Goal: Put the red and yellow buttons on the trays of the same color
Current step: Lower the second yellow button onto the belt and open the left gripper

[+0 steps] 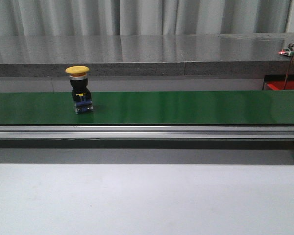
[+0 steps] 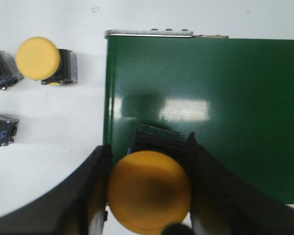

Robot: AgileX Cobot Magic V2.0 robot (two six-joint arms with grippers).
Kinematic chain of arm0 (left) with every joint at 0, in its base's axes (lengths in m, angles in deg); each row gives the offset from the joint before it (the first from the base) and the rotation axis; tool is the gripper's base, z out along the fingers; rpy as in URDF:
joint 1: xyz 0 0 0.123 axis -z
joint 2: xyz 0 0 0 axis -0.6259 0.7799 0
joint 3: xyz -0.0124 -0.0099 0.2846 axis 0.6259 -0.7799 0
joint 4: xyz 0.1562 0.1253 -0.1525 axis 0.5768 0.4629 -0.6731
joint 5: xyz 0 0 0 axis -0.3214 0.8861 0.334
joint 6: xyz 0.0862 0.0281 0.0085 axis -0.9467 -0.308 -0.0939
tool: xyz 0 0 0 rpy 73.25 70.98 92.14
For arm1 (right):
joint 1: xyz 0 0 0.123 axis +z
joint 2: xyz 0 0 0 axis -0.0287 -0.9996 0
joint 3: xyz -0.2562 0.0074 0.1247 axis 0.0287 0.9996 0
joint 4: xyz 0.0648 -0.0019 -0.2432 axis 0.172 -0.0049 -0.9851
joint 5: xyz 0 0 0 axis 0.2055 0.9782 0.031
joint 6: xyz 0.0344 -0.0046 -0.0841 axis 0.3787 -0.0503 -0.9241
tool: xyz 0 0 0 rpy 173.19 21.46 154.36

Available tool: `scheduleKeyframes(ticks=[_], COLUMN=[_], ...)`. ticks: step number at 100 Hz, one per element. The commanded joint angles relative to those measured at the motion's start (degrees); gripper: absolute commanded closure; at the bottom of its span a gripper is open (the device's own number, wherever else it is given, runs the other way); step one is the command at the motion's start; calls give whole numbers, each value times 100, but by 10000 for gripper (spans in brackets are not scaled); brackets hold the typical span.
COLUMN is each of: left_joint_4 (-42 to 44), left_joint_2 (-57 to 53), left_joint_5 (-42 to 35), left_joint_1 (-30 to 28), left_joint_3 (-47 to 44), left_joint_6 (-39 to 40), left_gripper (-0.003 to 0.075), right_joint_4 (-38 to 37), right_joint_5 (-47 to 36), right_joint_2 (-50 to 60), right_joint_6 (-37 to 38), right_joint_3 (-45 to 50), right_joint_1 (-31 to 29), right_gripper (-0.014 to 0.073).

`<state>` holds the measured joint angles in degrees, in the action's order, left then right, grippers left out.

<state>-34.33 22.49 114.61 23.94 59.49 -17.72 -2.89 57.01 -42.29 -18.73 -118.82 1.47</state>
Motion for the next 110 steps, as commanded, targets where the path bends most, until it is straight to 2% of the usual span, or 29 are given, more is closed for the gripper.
scheduleKeyframes(ticks=[1, 23, 30, 37, 54, 63, 100, 105, 110], left_joint_4=[-37, -37, -67, -128, -231, -254, -751, -751, -755], left_joint_2=[-198, 151, 180, 180, 180, 169, -530, -695, -872], left_joint_5=[-243, -142, -142, -153, -103, -46, 32, 87, 165], left_joint_1=[125, 125, 125, 125, 125, 125, 125, 125, 125], left_joint_3=[160, 160, 160, 160, 160, 160, 160, 160, 148], left_joint_6=[99, 245, 245, 245, 235, 235, 198, 198, 198], left_gripper=[551, 550, 529, 459, 210, 150, 158, 185, 264], right_joint_4=[10, 10, 10, 10, 10, 10, 10, 10, 10], right_joint_5=[-307, -307, -307, -307, -307, -307, -307, -307, -307], right_joint_2=[116, 116, 116, 116, 116, 116, 116, 116, 116], right_joint_6=[-42, -42, -42, -42, -42, -42, -42, -42, -42], right_joint_3=[-146, -146, -146, -146, -146, -146, -146, -146, -146], right_joint_1=[-13, -13, -13, -13, -13, -13, -13, -13, -13], right_gripper=[666, 666, 666, 666, 666, 666, 666, 666, 666])
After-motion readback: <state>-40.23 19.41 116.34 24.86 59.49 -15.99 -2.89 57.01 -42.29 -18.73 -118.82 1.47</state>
